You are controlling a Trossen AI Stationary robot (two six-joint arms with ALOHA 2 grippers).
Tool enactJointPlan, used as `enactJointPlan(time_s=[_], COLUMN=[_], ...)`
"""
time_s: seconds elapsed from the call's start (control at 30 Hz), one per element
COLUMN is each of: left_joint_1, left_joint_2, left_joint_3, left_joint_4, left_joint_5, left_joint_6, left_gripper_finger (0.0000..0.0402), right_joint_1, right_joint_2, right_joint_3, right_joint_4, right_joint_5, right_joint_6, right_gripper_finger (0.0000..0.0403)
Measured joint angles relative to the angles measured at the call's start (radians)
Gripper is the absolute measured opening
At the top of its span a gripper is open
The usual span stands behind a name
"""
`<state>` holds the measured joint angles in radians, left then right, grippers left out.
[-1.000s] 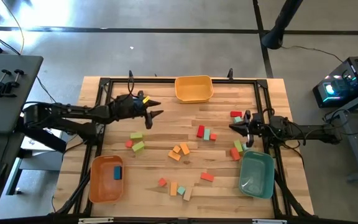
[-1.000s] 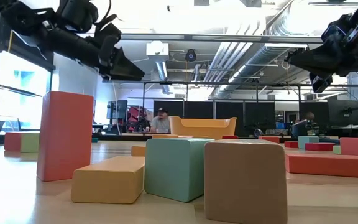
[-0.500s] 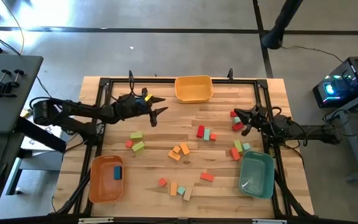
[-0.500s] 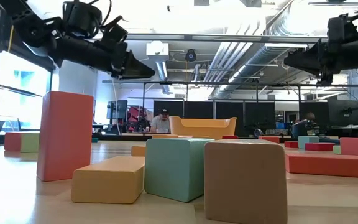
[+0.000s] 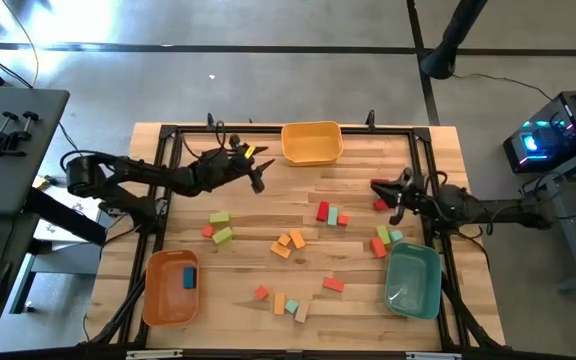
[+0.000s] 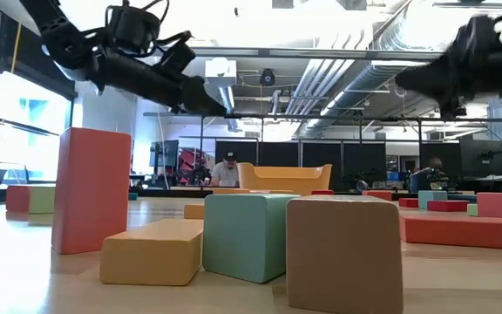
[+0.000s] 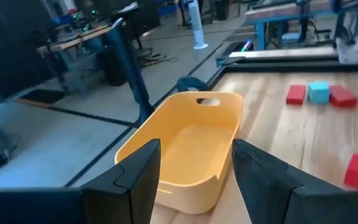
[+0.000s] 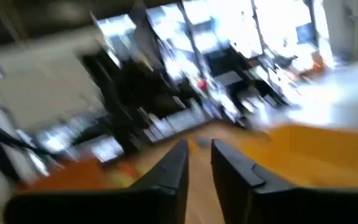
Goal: Sort blocks by size
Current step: Put the small light blue block into the yellow bin
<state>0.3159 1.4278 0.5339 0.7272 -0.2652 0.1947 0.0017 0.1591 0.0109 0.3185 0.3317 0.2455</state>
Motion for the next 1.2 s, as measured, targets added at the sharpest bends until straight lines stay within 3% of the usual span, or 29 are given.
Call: enactJointPlan(time_s=[0.07,0.17,0.3,0.43,0.6,0.7,0.9,1.2], left_joint_1=[-0.012,-0.035,-0.067,-0.110,-0.151,-0.172,-0.212,-0.233], left_joint_2=[-0.031,-0.061,-0.071,-0.071,-0.071,-0.071,-0.071,-0.070], left_joint_3=[0.007,0.010,0.010,0.010,0.010,0.009,0.009,0.009], left_joint_4=[-0.028,-0.034,-0.040,-0.069,-0.076,-0.078,-0.108,-0.154], left_joint_5=[0.002,0.004,0.003,0.004,0.004,0.004,0.004,0.004], left_joint_6=[-0.006,-0.017,-0.057,-0.083,-0.090,-0.090,-0.089,-0.088], left_gripper_finger=[0.0184,0.0184,0.0184,0.0184,0.0184,0.0184,0.0184,0.0184], right_joint_1=[0.000,0.000,0.000,-0.001,-0.053,-0.110,-0.232,-0.389], right_joint_2=[0.037,0.105,0.270,0.491,0.766,0.907,1.114,1.309], right_joint_3=[0.008,0.081,0.245,0.471,0.735,0.831,0.878,0.878], right_joint_4=[0.106,0.013,-0.268,-0.601,-1.130,-1.319,-1.378,-1.395], right_joint_5=[-0.040,-0.032,0.052,0.057,0.109,0.087,-0.107,-0.202], right_joint_6=[-0.018,-0.073,-0.037,0.048,0.353,0.491,0.468,0.428], right_gripper_finger=[0.0088,0.0118,0.0143,0.0153,0.0156,0.0156,0.0175,0.0261])
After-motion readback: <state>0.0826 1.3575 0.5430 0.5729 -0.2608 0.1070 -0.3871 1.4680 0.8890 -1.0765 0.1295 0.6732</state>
